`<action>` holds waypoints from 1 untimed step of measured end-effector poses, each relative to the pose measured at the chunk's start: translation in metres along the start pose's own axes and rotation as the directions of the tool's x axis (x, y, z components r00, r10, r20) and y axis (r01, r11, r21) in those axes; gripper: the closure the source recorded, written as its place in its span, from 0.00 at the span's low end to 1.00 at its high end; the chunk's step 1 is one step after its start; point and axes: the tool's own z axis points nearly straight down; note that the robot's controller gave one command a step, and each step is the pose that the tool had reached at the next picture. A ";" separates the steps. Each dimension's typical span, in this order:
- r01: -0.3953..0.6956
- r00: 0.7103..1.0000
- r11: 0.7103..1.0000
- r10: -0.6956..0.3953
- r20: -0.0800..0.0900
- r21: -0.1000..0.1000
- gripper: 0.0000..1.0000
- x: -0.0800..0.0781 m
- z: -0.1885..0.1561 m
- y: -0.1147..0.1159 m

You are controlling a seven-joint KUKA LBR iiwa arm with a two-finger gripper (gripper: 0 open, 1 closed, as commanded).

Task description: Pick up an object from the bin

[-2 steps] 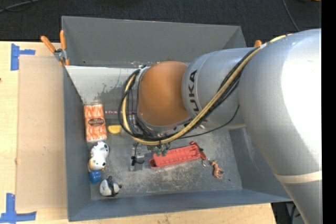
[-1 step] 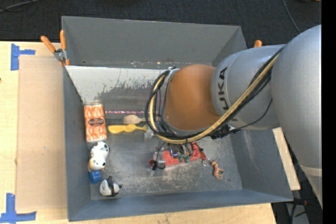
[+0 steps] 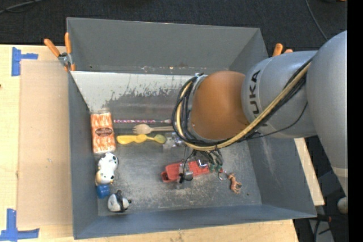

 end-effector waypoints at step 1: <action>-0.026 1.000 1.000 0.026 -0.004 0.003 0.00 0.011 0.009 -0.051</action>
Offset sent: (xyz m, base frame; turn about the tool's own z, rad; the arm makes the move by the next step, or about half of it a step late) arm -0.0040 -0.1016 -0.0081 -0.0994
